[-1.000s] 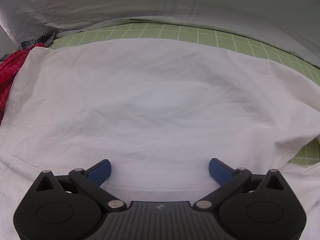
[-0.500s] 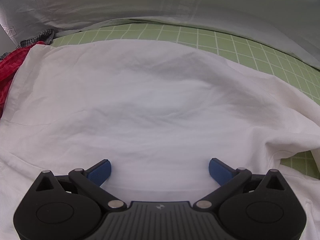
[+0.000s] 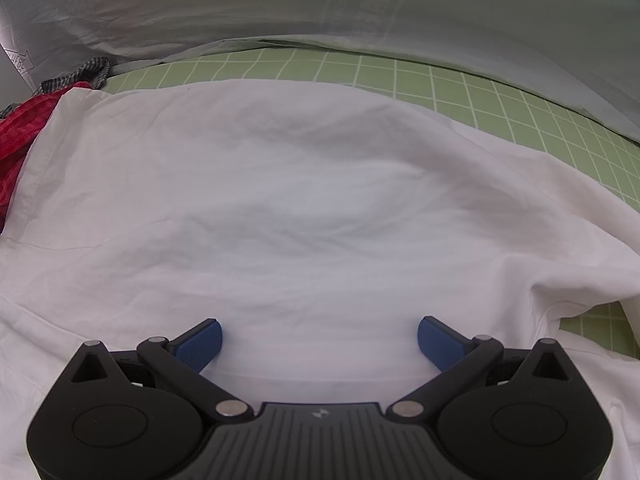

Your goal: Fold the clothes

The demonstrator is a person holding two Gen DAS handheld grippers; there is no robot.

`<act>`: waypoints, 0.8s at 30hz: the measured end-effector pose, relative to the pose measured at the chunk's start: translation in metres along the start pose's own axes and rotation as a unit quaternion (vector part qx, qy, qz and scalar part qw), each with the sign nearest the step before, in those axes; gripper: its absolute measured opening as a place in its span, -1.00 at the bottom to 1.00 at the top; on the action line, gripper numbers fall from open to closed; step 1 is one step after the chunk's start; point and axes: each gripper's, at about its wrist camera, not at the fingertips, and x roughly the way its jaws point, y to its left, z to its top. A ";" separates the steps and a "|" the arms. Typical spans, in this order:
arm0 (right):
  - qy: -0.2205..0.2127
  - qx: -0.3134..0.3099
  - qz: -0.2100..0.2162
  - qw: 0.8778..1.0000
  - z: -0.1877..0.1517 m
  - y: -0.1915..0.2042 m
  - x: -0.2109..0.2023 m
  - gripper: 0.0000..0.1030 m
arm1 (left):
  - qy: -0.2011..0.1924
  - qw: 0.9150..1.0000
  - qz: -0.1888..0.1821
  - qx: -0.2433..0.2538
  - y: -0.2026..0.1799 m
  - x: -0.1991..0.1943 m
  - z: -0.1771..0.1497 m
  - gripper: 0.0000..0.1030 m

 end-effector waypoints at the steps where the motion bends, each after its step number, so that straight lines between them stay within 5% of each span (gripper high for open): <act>1: 0.001 0.012 0.007 1.000 0.004 0.000 0.001 -0.07 | 0.001 1.000 -0.001 0.000 0.000 0.000 0.000 1.00; 7: 0.045 0.057 0.097 0.993 0.019 0.006 0.030 0.10 | 0.004 1.000 -0.003 0.000 0.002 0.000 0.001 1.00; 11: 0.080 0.024 0.100 0.991 0.020 0.015 0.049 0.12 | 0.004 1.000 -0.004 -0.001 0.002 0.001 0.001 1.00; 14: 0.093 -0.003 0.105 0.990 0.020 0.016 0.052 -0.31 | 0.003 1.000 -0.004 -0.003 0.002 0.001 0.000 1.00; 15: 0.089 -0.005 0.105 0.990 0.019 0.015 0.051 -0.76 | 0.002 1.000 -0.004 -0.003 0.002 0.001 0.000 1.00; 20: -0.034 0.006 0.066 0.997 0.028 0.010 0.019 -0.92 | 0.005 1.000 -0.008 -0.004 0.003 0.002 0.001 1.00; 24: -0.131 0.054 0.064 0.988 0.069 -0.001 -0.012 -0.98 | 0.007 1.000 -0.011 -0.005 0.004 0.002 0.002 1.00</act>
